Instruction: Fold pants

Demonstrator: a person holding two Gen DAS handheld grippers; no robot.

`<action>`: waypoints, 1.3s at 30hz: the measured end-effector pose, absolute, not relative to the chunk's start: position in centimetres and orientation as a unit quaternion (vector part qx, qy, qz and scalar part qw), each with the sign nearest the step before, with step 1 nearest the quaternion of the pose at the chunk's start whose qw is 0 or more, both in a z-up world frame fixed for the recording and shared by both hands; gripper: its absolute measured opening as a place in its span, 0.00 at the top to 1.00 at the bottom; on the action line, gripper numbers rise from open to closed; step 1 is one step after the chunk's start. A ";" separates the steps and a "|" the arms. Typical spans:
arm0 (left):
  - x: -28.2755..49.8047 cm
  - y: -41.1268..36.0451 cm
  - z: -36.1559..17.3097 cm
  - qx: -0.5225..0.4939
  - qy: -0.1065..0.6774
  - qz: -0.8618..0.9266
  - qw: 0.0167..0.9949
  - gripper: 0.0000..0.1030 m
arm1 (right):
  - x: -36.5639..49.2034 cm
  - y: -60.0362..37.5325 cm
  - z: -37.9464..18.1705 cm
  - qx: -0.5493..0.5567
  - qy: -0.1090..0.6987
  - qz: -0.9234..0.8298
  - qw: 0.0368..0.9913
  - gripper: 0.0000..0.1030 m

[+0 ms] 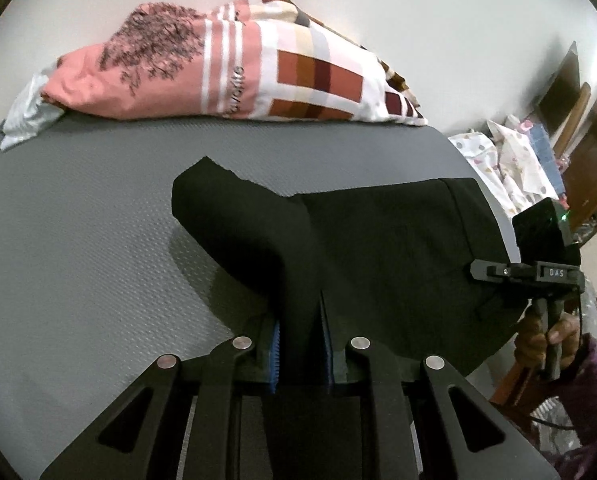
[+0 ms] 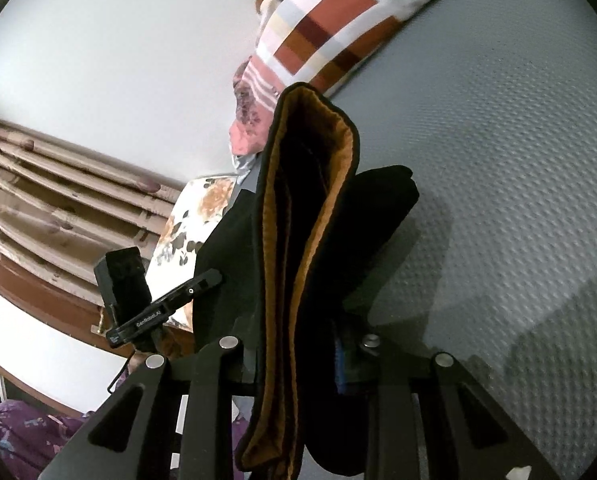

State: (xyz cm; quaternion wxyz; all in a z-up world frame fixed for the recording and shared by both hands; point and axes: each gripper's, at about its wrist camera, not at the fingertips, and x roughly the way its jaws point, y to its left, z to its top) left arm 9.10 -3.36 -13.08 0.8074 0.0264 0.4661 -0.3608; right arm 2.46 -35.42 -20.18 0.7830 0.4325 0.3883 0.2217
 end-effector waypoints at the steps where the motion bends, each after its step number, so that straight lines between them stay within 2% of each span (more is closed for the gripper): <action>1: 9.4 -3.0 -13.0 0.026 0.463 -0.357 0.811 0.84 | 3.0 -35.1 -20.1 0.432 0.389 0.223 0.783 0.77; 21: 17.0 0.7 -11.5 0.030 0.422 -0.301 0.854 0.86 | 10.6 -31.1 -20.5 0.434 0.380 0.260 0.774 0.77; 39: 24.9 1.9 -11.2 0.014 0.391 -0.266 0.881 0.89 | 13.0 -31.5 -21.8 0.444 0.365 0.267 0.773 0.77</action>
